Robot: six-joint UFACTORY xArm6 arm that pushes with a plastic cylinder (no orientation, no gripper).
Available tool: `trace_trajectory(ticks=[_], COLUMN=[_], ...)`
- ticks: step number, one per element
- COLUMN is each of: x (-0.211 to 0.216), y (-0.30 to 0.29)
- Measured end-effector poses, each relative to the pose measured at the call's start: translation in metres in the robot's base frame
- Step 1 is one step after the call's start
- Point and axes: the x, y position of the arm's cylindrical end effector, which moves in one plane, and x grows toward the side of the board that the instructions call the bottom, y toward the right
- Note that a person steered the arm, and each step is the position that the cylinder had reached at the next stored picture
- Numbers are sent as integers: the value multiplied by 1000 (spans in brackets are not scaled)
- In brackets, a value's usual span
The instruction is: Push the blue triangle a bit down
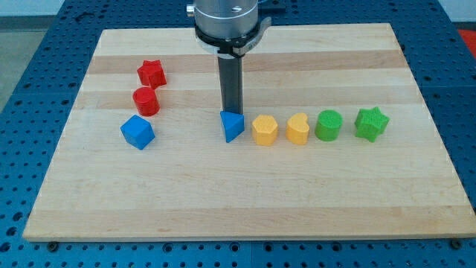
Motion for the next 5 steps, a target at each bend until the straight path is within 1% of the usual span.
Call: trace_trajectory(ticks=[3,4,5], x=[9,-10,-34], y=[0,-2,-45])
